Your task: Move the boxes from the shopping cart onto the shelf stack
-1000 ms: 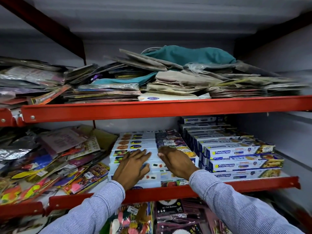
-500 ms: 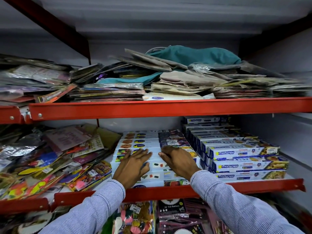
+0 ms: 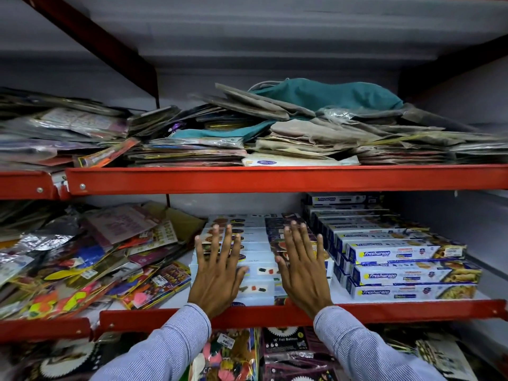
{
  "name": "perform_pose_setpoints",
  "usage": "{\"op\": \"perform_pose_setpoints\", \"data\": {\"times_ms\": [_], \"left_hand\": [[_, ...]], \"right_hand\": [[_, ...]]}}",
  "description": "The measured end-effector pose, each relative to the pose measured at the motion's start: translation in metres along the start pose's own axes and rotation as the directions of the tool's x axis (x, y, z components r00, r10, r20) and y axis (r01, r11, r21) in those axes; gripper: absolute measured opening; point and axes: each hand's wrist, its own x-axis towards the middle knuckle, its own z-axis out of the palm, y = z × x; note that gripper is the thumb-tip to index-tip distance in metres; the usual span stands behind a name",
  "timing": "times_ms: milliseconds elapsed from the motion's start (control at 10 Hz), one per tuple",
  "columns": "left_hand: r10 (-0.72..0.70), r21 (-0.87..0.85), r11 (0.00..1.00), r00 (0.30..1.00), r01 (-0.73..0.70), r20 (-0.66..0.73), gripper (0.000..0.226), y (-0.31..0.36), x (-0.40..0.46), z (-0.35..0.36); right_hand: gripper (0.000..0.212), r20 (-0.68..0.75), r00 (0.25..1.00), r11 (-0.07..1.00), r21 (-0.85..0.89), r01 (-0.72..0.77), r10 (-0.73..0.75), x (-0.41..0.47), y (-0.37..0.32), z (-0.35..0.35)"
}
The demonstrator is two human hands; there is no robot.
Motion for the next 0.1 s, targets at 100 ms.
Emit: {"op": "perform_pose_setpoints", "data": {"times_ms": [100], "left_hand": [[-0.037,-0.007,0.999,0.999,0.038,0.036,0.072,-0.0003,-0.0036,0.0086]], "right_hand": [[0.065,0.013,1.000,1.000,0.003,-0.023,0.023,-0.0072,0.0009,0.0083]]}}
